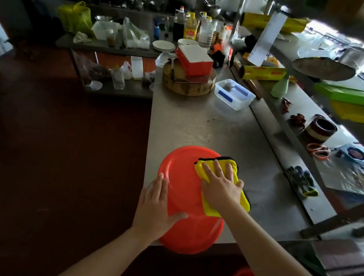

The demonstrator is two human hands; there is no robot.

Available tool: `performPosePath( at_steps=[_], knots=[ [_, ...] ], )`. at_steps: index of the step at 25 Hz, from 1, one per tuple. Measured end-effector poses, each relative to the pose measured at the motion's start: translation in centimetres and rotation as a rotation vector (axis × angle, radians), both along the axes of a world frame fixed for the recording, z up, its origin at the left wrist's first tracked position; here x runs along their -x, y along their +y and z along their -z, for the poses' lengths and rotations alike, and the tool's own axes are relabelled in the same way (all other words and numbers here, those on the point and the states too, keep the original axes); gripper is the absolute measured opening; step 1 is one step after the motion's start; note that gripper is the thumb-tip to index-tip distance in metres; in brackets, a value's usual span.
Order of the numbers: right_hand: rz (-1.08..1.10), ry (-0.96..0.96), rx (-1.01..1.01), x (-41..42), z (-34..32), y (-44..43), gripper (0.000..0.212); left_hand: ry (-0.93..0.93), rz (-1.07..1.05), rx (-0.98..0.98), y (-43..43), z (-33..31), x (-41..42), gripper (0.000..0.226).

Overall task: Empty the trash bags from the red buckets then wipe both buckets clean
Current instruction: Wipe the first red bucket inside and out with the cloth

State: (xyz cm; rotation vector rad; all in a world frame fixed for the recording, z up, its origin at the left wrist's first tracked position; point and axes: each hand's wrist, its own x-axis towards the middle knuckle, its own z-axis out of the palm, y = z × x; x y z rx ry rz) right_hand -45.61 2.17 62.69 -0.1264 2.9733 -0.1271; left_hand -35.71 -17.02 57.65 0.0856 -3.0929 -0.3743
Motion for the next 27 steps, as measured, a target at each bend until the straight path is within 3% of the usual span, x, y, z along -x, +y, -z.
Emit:
performPosePath(
  at_steps=[10,18,27],
  knots=[
    [-0.285,-0.067,0.059,-4.5,-0.2,-7.3,0.062,0.022,0.043,0.031,-0.3,0.0,-0.3,0.116],
    [-0.142,-0.009,0.016,-2.6,-0.9,0.5,0.057,-0.008,-0.008,-0.019,0.2,0.4,-0.1,0.128],
    [-0.318,-0.049,0.046,-7.3,-0.1,-4.2,0.059,0.054,-0.01,-0.07,0.0,0.9,-0.7,0.114]
  ],
)
